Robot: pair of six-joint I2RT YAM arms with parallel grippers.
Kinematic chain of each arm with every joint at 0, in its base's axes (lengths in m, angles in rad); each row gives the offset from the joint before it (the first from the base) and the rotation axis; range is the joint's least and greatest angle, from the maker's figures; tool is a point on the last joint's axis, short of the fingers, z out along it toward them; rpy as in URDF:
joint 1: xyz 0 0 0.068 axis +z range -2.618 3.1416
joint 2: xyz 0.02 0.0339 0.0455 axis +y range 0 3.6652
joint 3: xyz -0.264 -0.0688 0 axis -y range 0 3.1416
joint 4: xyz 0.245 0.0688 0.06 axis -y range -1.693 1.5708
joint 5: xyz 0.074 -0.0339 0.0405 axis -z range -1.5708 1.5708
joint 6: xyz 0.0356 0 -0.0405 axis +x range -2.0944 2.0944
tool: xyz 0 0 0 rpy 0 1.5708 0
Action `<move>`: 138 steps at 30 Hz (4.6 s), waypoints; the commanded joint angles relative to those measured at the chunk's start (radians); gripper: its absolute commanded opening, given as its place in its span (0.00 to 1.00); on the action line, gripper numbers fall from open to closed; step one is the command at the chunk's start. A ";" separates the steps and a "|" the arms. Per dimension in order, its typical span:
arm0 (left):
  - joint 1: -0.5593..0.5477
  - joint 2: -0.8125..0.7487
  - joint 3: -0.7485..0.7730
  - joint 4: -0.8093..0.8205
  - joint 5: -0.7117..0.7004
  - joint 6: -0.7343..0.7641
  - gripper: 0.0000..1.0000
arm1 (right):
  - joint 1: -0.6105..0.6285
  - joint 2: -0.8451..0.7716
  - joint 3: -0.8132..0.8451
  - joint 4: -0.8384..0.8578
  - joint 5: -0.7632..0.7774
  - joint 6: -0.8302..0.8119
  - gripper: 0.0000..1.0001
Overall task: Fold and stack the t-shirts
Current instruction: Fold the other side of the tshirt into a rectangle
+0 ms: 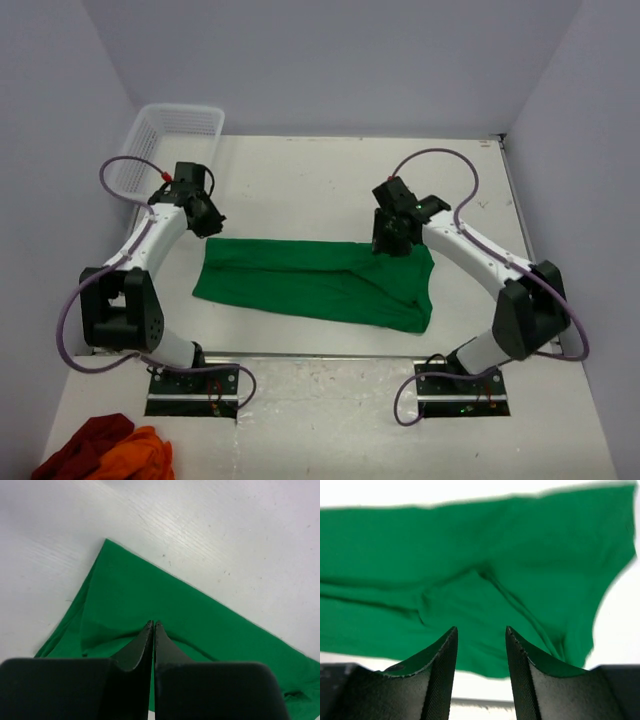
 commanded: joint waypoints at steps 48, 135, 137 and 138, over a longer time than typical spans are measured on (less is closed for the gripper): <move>-0.010 0.280 0.057 -0.033 -0.103 0.123 0.31 | 0.015 0.372 0.253 0.210 -0.181 -0.176 0.44; 0.009 0.557 0.267 -0.027 -0.117 0.155 0.20 | 0.013 0.369 0.197 0.252 -0.208 -0.195 0.44; 0.015 0.572 0.272 -0.022 -0.104 0.158 0.15 | 0.012 0.371 0.197 0.256 -0.211 -0.195 0.44; 0.016 0.573 0.272 -0.016 -0.099 0.159 0.12 | 0.012 0.371 0.199 0.255 -0.215 -0.195 0.44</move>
